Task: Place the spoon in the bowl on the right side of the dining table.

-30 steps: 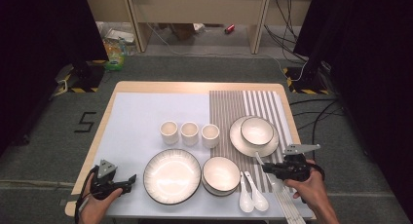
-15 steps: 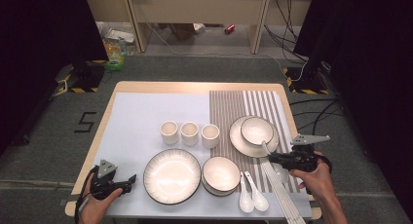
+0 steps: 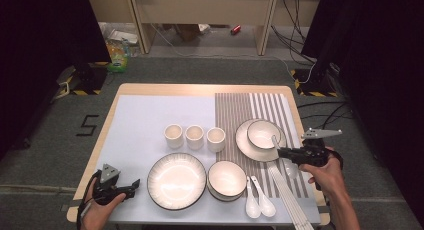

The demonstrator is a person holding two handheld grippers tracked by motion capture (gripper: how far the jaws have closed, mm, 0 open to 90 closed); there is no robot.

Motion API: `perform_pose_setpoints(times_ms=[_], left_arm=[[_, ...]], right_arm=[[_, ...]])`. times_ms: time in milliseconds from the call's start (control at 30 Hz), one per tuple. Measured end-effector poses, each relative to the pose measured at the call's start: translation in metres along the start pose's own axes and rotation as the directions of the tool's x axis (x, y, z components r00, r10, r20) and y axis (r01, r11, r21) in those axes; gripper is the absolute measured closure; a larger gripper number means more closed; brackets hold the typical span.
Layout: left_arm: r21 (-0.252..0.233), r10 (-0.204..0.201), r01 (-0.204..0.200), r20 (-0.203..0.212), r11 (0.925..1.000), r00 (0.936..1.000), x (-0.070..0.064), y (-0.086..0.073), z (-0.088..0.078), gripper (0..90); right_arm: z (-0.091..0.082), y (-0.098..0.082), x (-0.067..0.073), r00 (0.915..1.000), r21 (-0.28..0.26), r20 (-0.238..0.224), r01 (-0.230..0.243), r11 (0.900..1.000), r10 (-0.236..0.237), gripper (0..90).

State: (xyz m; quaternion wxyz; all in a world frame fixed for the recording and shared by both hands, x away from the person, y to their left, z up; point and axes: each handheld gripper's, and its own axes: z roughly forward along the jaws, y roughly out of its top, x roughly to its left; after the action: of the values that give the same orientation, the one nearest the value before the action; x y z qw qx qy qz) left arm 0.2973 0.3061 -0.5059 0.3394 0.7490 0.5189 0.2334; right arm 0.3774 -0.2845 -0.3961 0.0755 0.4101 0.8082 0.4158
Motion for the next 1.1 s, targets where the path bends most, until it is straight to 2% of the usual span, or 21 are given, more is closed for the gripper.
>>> perform_pose_setpoints(times_ms=[800,1100], left_arm=[[0.001,0.0,0.0,0.001,1.0,1.0,0.0,0.0,0.0,13.9],[0.006,-0.003,0.003,0.008,1.0,1.0,0.0,0.0,-0.001,13.9]], right_arm=[[0.009,0.038,-0.021,0.9985,-0.032,0.035,-0.041,0.999,0.042,85.3],[0.018,0.06,-0.029,0.9975,-0.047,0.052,-0.046,0.998,0.049,85.3]])
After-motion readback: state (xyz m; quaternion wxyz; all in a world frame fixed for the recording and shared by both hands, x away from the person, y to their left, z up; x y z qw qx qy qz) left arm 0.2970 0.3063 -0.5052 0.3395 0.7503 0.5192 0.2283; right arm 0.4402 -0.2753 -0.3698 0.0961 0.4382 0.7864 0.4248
